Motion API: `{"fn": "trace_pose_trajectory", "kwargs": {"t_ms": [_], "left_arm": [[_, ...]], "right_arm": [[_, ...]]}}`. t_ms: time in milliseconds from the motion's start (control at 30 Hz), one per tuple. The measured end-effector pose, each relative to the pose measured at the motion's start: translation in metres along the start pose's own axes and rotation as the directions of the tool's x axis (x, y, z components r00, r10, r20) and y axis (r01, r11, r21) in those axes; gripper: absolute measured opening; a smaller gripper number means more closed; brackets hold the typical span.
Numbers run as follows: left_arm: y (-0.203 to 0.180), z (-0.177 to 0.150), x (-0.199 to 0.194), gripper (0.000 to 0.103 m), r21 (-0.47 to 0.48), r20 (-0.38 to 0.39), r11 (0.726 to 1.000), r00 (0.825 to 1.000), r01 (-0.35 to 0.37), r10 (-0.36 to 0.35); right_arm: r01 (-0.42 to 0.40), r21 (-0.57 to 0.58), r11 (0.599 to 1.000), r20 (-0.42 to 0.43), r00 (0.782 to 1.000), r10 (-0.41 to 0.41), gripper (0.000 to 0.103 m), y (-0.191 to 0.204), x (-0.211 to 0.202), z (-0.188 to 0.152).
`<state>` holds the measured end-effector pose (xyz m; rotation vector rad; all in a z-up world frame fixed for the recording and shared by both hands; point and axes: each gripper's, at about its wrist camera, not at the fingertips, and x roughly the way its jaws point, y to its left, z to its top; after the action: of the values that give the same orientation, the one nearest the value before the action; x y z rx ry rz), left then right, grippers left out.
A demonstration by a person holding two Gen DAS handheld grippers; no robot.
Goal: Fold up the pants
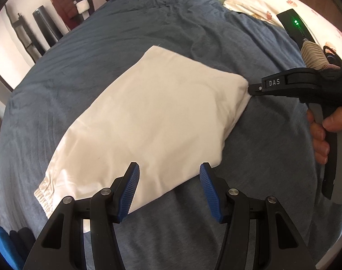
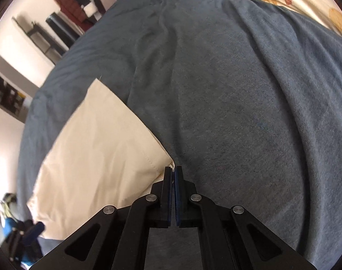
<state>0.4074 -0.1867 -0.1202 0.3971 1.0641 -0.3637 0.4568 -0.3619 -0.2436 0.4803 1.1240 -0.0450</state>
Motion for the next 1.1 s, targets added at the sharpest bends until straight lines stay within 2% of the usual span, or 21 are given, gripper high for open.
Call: {"fn": "trace_pose_trajectory", "kwargs": {"t_ms": [200, 300, 433, 500, 567, 600, 633, 767, 833, 900, 1000, 1100], "left_arm": [[0.012, 0.001, 0.002, 0.058, -0.041, -0.003, 0.999, 1.0, -0.005, 0.005], [0.011, 0.001, 0.001, 0.058, -0.034, 0.003, 0.999, 1.0, -0.012, 0.012], [0.015, -0.008, -0.004, 0.058, -0.054, -0.007, 0.998, 1.0, -0.028, 0.027], [0.021, -0.016, -0.009, 0.058, -0.082, -0.018, 0.996, 0.999, -0.038, 0.037], [0.033, -0.026, -0.016, 0.058, -0.119, -0.029, 0.991, 0.998, -0.063, 0.06], [0.038, -0.03, -0.019, 0.058, -0.132, -0.032, 0.988, 0.997, -0.076, 0.072], [0.046, -0.035, -0.023, 0.058, -0.152, -0.039, 0.984, 0.995, -0.095, 0.09], [0.081, -0.057, -0.034, 0.058, -0.235, -0.064, 0.961, 0.989, -0.144, 0.133], [0.099, -0.069, -0.037, 0.058, -0.27, -0.078, 0.947, 0.984, -0.175, 0.16], [0.115, -0.08, -0.037, 0.059, -0.297, -0.093, 0.932, 0.978, -0.206, 0.186], [0.142, -0.098, -0.035, 0.058, -0.339, -0.117, 0.907, 0.968, -0.25, 0.223], [0.169, -0.112, -0.031, 0.058, -0.413, -0.126, 0.88, 0.971, -0.236, 0.201]], "right_arm": [[0.062, -0.028, 0.998, -0.036, 0.997, -0.063, 0.003, 0.004, 0.001, 0.0], [0.142, -0.021, 0.99, -0.05, 0.988, -0.143, 0.003, 0.002, 0.003, 0.001], [0.103, 0.033, 0.994, -0.029, 0.994, -0.102, 0.003, -0.009, -0.016, -0.002], [0.079, 0.023, 0.997, -0.037, 0.996, -0.078, 0.004, -0.007, -0.024, -0.007], [0.049, -0.014, 0.999, -0.048, 0.998, -0.05, 0.008, 0.004, -0.033, -0.015], [0.031, -0.05, 0.998, -0.054, 0.998, -0.034, 0.016, 0.016, -0.039, -0.022], [0.021, -0.075, 0.997, -0.057, 0.998, -0.025, 0.024, 0.024, -0.041, -0.025], [-0.033, -0.215, 0.976, -0.061, 0.998, 0.021, 0.031, 0.066, -0.057, -0.049], [-0.062, -0.26, 0.964, -0.057, 0.997, 0.049, 0.039, 0.084, -0.064, -0.061], [-0.071, -0.288, 0.955, -0.05, 0.997, 0.059, 0.042, 0.098, -0.068, -0.069], [-0.048, -0.327, 0.944, -0.044, 0.998, 0.035, 0.043, 0.118, -0.07, -0.083], [0.024, -0.356, 0.934, -0.018, 0.999, -0.032, 0.043, 0.134, -0.072, -0.097]]}}
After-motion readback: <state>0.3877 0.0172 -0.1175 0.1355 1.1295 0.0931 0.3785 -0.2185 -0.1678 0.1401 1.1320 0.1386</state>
